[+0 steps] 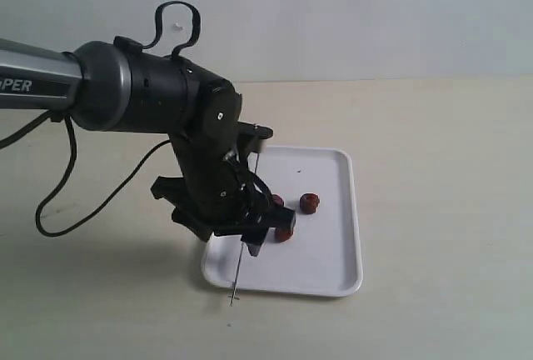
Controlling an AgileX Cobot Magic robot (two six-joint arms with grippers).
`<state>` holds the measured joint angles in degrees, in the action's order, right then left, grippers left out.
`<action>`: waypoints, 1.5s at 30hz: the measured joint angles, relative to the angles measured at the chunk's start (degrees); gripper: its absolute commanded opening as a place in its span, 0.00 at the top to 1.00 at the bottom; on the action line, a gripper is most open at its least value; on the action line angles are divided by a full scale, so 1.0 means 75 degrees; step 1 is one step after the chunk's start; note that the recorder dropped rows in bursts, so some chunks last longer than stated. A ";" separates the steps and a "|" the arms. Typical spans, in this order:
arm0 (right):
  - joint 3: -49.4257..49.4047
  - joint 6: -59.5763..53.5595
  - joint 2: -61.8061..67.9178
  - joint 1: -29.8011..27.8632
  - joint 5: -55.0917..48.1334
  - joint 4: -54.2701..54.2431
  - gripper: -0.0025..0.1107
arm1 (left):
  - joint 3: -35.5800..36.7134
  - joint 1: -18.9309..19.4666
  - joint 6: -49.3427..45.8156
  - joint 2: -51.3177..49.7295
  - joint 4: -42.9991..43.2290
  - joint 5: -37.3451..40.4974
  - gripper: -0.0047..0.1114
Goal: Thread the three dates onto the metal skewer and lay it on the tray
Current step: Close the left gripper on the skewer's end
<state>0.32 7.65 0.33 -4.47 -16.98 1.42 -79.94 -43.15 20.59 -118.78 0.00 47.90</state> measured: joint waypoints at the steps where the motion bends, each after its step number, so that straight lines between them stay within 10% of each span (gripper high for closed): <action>1: 0.0000 0.0000 0.0000 0.0000 0.0000 0.0000 0.98 | 0.0000 0.0000 0.0000 0.0002 0.0000 -0.0084 0.40; 45: 0.0000 0.0000 0.0000 0.0000 0.0000 0.0000 0.98 | 0.0015 -0.0265 0.0025 -0.0479 0.0000 -0.0795 0.40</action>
<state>0.32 7.65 0.33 -4.47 -16.98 1.42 -79.82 -45.14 20.78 -122.38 0.00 41.94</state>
